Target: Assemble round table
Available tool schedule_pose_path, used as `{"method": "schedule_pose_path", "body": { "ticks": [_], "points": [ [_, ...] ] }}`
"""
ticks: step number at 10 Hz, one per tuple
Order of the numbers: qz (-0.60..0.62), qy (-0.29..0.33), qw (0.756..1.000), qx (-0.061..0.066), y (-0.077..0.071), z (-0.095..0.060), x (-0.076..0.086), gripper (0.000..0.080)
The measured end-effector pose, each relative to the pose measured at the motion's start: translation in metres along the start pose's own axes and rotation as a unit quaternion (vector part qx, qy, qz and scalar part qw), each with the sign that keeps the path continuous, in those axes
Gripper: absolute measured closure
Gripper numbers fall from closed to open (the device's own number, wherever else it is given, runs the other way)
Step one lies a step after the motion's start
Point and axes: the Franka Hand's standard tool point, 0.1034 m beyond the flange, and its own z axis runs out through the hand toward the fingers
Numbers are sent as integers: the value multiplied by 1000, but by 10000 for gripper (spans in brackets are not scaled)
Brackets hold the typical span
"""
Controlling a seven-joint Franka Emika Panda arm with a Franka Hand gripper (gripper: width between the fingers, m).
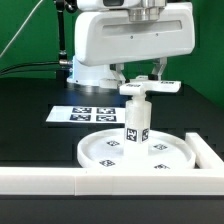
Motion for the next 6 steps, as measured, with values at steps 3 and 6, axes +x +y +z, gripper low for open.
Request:
{"method": "schedule_pose_path", "body": {
  "ticks": [3, 6],
  "points": [
    [0, -3, 1000, 1, 0, 8, -1, 354],
    [0, 10, 1000, -6, 3, 10, 5, 354]
  ]
}}
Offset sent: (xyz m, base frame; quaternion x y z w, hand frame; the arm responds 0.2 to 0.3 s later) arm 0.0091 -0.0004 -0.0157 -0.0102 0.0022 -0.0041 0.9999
